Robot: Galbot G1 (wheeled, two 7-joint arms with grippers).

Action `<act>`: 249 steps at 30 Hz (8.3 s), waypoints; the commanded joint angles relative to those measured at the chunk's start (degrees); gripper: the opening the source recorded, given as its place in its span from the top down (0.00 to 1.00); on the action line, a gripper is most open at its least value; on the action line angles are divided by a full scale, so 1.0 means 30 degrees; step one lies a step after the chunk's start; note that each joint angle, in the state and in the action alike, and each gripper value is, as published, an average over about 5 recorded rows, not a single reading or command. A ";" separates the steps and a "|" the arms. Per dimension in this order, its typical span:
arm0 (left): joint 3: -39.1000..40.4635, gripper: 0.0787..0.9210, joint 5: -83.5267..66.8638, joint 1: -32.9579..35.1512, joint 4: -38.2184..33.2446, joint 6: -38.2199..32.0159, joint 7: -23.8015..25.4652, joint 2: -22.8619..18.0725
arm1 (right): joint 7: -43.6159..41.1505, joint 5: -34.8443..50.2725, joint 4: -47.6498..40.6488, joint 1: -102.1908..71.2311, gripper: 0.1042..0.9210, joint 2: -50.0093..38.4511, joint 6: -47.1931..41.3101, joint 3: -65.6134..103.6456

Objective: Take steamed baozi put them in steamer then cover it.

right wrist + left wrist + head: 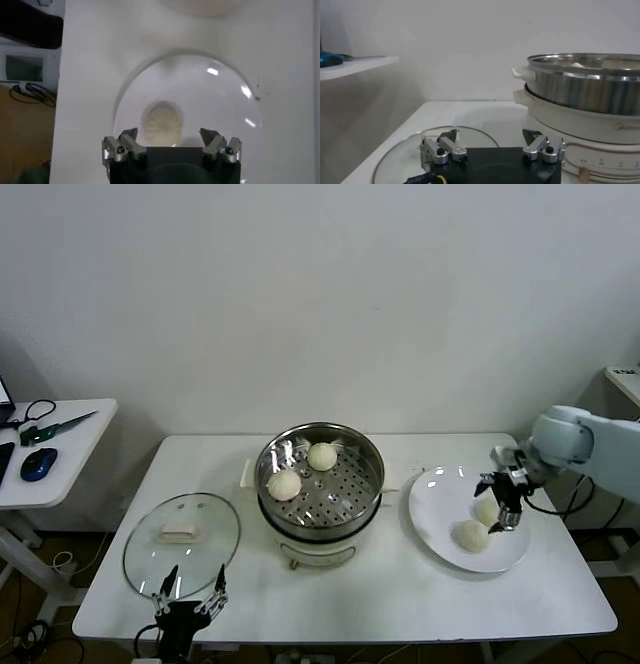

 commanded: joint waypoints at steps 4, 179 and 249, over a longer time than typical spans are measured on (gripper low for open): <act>-0.0008 0.12 0.0011 0.0017 0.0013 -0.0015 -0.0008 -0.0009 | 0.1613 -0.2315 -0.1224 -0.5827 0.12 -0.0077 -0.0876 0.4610; -0.0217 0.12 0.0441 0.0659 -0.0509 -0.0014 0.0012 -0.0324 | -0.2070 0.0616 -0.7225 -0.0566 0.29 0.2438 0.3746 0.3000; -0.0353 0.12 -0.0109 0.0380 -0.1034 0.0627 -0.0050 0.0076 | 0.3524 1.1572 -0.2455 0.5217 0.12 0.7098 -0.0707 0.3709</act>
